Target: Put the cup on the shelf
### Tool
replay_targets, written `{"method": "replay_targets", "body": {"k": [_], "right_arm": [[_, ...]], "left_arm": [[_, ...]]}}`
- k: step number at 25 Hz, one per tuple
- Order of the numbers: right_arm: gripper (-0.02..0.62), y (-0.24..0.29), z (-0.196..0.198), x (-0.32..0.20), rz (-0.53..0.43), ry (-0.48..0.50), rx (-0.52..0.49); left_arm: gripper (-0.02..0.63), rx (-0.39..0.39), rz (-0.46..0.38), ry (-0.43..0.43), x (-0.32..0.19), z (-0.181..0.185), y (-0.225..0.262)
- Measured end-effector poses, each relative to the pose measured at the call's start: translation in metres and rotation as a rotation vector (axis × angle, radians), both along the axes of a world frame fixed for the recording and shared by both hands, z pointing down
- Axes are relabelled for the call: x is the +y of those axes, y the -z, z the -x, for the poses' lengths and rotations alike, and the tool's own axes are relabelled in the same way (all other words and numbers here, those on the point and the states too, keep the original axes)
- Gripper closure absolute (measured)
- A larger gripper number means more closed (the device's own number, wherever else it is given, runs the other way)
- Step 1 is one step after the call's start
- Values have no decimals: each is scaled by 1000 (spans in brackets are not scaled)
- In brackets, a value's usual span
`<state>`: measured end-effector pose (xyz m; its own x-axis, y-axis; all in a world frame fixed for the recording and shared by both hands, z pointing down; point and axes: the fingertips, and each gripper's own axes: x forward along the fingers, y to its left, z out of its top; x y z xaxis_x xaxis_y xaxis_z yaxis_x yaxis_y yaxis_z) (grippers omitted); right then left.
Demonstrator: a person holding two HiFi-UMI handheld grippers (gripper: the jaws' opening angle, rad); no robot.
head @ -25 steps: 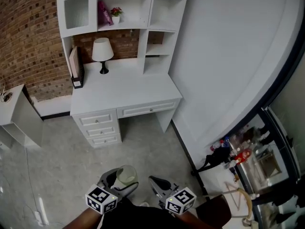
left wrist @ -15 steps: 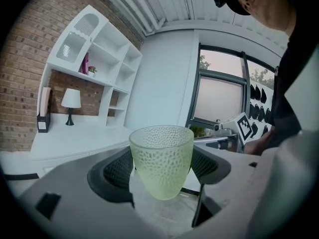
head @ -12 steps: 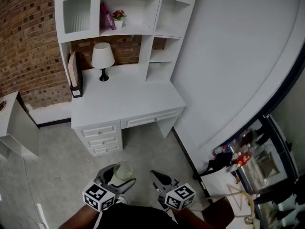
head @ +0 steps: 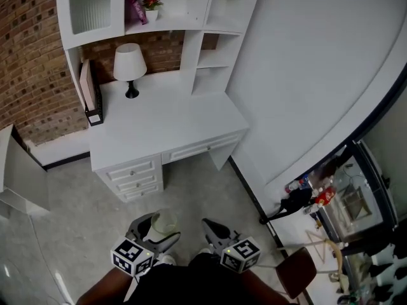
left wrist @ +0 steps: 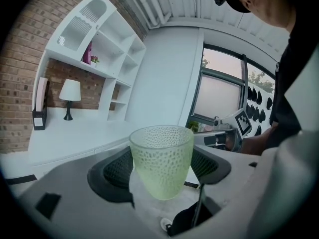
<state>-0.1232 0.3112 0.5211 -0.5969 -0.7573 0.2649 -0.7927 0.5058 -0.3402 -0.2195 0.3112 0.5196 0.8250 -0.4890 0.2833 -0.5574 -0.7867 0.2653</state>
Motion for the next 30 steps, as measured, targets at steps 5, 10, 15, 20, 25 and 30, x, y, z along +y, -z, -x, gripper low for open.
{"method": "replay_targets", "body": {"k": [5,10,15,20,25,30], "right_arm": [[589,-6,-4,-26,-10,-14,18],[589,-6,-14,-59,-14,-14,28],[589,0,-34,-101,-36,-5,28],[589,15,-67,-149,-74,4,24],[589,24,-100,-184,-107,30,37],[589,17,-135,-211,-104,50,48]], "left_arm": [[250,-3,1,-12,-27,-3,-2],[250,3,-10,-19,-61,-19,1],[250,-12,0,-8,-97,-35,2],[250,-21,-25,14,-145,-59,12],[250,0,-53,36,-186,-97,25],[250,10,-48,41,-213,-137,21]]}}
